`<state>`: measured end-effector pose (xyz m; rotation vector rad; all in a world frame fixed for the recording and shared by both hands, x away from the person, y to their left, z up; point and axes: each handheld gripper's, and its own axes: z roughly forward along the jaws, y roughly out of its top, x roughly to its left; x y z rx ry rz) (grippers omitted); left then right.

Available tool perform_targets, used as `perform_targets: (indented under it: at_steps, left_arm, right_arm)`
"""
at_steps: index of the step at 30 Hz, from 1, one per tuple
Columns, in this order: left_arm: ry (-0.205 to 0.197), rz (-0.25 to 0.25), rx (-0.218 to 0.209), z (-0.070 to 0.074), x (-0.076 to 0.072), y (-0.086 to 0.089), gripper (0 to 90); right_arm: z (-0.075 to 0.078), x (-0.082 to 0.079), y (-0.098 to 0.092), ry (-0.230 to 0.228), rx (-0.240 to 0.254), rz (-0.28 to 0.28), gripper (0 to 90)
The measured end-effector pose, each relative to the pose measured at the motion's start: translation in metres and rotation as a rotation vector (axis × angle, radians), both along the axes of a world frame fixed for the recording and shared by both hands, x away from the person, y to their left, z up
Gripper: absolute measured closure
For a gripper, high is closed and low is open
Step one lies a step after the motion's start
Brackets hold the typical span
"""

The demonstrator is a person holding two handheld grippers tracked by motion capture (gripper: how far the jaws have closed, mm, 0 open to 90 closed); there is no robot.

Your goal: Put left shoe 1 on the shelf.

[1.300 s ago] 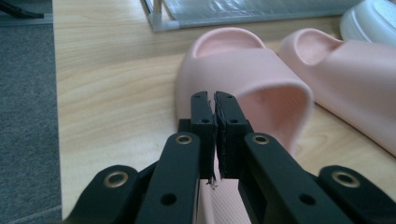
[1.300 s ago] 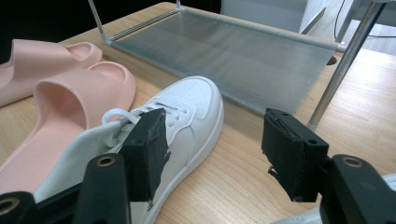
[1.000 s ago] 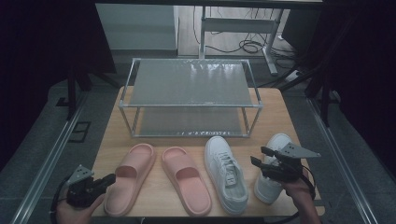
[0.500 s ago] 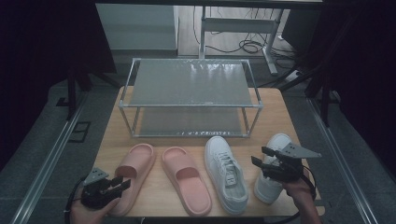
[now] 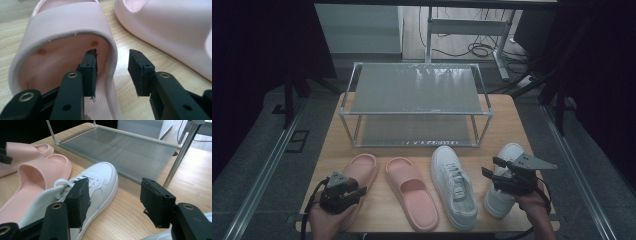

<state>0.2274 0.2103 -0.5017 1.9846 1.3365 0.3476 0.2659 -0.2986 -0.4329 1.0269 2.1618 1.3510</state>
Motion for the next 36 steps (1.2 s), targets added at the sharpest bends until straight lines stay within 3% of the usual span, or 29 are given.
perform_targets:
  at_steps: [13,24,36]
  left_arm:
    - [-0.005,0.001,0.030,-0.008,0.010,-0.005,78.4]
    - [-0.044,0.025,0.051,-0.004,0.006,-0.005,84.1]
    - [-0.079,0.050,0.020,0.011,0.002,0.006,84.3]
  right_arm:
    - [-0.001,0.001,0.001,0.002,-0.004,0.002,40.7]
    - [0.000,0.000,0.000,-0.001,-0.003,0.002,40.8]
    - [0.000,0.000,0.000,0.000,0.001,0.001,40.8]
